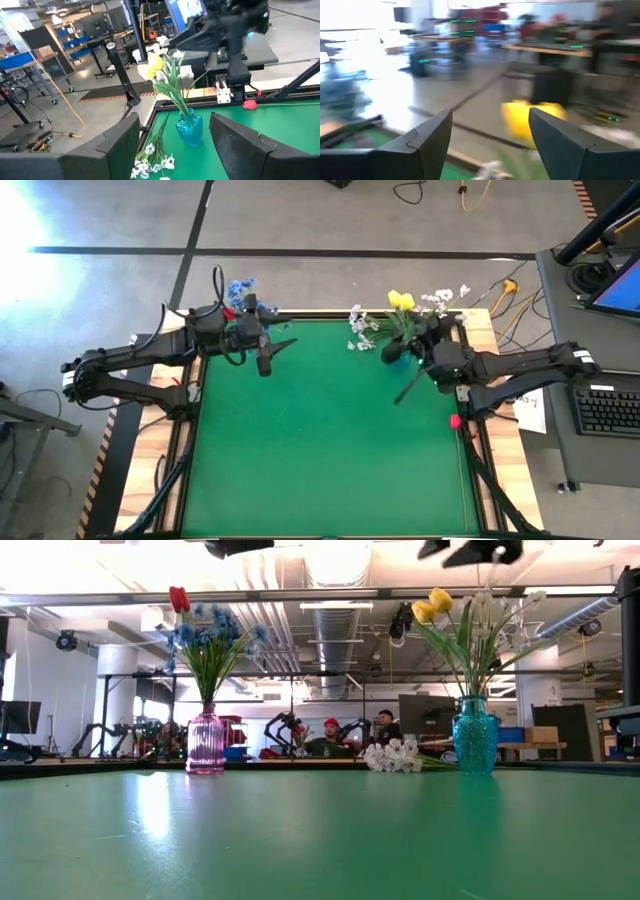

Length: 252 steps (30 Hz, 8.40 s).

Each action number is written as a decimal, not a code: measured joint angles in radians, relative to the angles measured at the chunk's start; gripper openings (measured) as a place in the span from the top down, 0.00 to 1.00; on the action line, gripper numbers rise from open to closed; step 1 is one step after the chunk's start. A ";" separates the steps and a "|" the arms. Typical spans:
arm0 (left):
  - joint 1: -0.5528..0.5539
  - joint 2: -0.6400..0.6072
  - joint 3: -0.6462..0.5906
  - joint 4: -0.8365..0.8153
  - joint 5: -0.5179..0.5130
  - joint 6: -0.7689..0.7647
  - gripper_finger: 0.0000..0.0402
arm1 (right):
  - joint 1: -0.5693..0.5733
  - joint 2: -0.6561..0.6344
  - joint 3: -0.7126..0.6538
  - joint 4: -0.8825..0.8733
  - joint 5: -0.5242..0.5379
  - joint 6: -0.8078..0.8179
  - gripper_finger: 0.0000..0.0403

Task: Sort flowers into vase by color
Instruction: Put the red tulip into the purple vase

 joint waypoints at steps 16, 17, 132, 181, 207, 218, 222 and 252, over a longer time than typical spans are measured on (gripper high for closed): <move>0.000 0.011 -0.001 -0.022 0.001 -0.014 0.43 | 0.106 0.335 0.387 -1.027 -1.154 0.769 0.44; 0.000 0.011 -0.001 -0.023 0.001 -0.014 0.43 | 0.121 0.359 0.395 -1.091 -1.203 0.811 0.44; 0.000 0.009 -0.001 -0.057 0.000 0.039 0.43 | 0.188 0.885 -0.086 -1.413 -1.301 0.521 0.93; -0.001 0.010 0.055 -0.039 0.000 0.009 0.43 | 0.152 0.249 -0.297 -1.033 -1.184 1.562 0.47; -0.001 0.010 0.054 -0.059 0.000 0.006 0.43 | 0.152 0.252 -0.270 -1.028 -1.118 1.535 0.50; -0.001 0.013 0.053 -0.059 0.000 0.001 0.43 | 0.152 0.345 -0.273 -0.953 -1.034 1.504 0.54; -0.001 0.013 0.053 -0.059 0.000 -0.005 0.43 | 0.149 0.398 -0.272 -0.919 -1.036 1.451 0.65; -0.001 -0.003 0.104 -0.186 0.155 -0.055 0.43 | 0.048 0.204 -0.122 0.196 -0.880 0.227 0.98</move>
